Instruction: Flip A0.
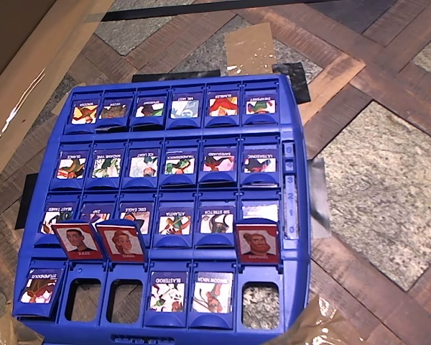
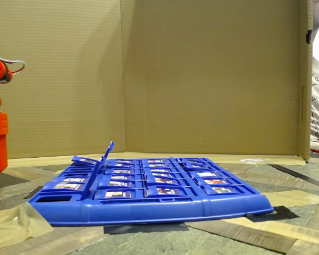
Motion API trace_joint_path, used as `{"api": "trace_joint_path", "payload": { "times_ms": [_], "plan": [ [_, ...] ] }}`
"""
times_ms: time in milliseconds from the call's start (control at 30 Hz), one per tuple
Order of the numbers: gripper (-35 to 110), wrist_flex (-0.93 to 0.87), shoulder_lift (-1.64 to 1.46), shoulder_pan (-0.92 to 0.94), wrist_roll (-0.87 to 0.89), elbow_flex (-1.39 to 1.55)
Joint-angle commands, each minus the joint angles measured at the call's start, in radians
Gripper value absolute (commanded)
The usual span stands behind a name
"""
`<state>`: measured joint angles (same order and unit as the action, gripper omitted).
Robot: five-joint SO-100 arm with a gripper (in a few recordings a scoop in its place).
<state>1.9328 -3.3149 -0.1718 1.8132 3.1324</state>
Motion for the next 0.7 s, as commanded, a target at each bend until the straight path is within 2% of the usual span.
{"api": "trace_joint_path", "payload": {
  "times_ms": [0,667],
  "plan": [
    [0,0.002,0.009,0.003,0.005,0.008],
    [0,0.003,0.009,0.000,-0.020,0.008]
  ]
}}
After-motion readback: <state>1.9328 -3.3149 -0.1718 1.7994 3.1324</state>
